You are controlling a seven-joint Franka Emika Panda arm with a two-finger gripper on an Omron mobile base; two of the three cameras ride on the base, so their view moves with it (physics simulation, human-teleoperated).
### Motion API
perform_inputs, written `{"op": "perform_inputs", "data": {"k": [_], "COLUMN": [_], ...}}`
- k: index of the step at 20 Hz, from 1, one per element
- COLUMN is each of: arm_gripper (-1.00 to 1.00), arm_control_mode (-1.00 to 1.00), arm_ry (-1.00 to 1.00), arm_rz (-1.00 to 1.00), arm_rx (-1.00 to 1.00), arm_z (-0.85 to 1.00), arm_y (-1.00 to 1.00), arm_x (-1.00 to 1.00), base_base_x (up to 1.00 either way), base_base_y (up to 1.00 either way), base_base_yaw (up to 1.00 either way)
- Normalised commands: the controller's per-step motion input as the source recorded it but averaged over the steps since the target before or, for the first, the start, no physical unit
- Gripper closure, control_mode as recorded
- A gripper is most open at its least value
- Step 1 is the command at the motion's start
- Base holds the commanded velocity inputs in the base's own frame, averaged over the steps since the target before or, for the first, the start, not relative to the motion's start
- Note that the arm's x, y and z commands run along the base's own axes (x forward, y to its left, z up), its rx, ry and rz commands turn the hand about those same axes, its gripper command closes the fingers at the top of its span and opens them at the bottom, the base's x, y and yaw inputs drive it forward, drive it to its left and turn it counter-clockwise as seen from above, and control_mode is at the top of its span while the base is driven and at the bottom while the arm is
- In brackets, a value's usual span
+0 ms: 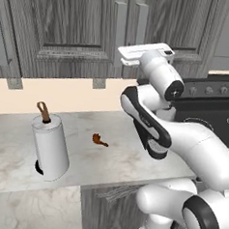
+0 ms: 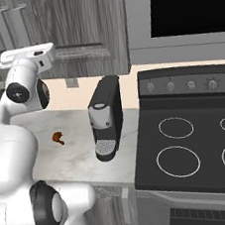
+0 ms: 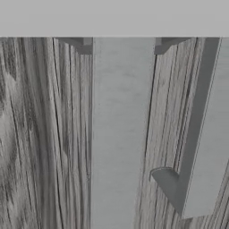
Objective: Retrieve the tupperware from the cabinet, then place the raw meat into the tupperware to avoid contamination.
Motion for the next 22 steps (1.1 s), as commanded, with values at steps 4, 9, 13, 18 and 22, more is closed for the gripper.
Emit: {"op": "perform_inputs", "data": {"k": [4,9,13,18,22], "arm_gripper": [1.00,1.00,1.00,1.00,1.00], "arm_control_mode": [-1.00,-1.00,-1.00,-1.00,-1.00], "arm_ry": [0.03,0.02,0.03,0.06,0.06], "arm_rz": [0.00,0.00,0.00,0.00,0.00], "arm_rx": [0.00,0.00,0.00,0.00,0.00], "arm_z": [0.01,0.04,0.01,0.01,0.00], "arm_y": [0.00,-0.03,-0.18,-0.33,-0.41], "arm_x": [-0.58,-0.68,-0.67,-0.65,-0.65], "base_base_x": [0.00,0.00,0.00,0.00,0.00], "base_base_y": [0.00,0.00,0.00,0.00,0.00], "base_base_yaw": [0.00,0.00,0.00,0.00,0.00]}}
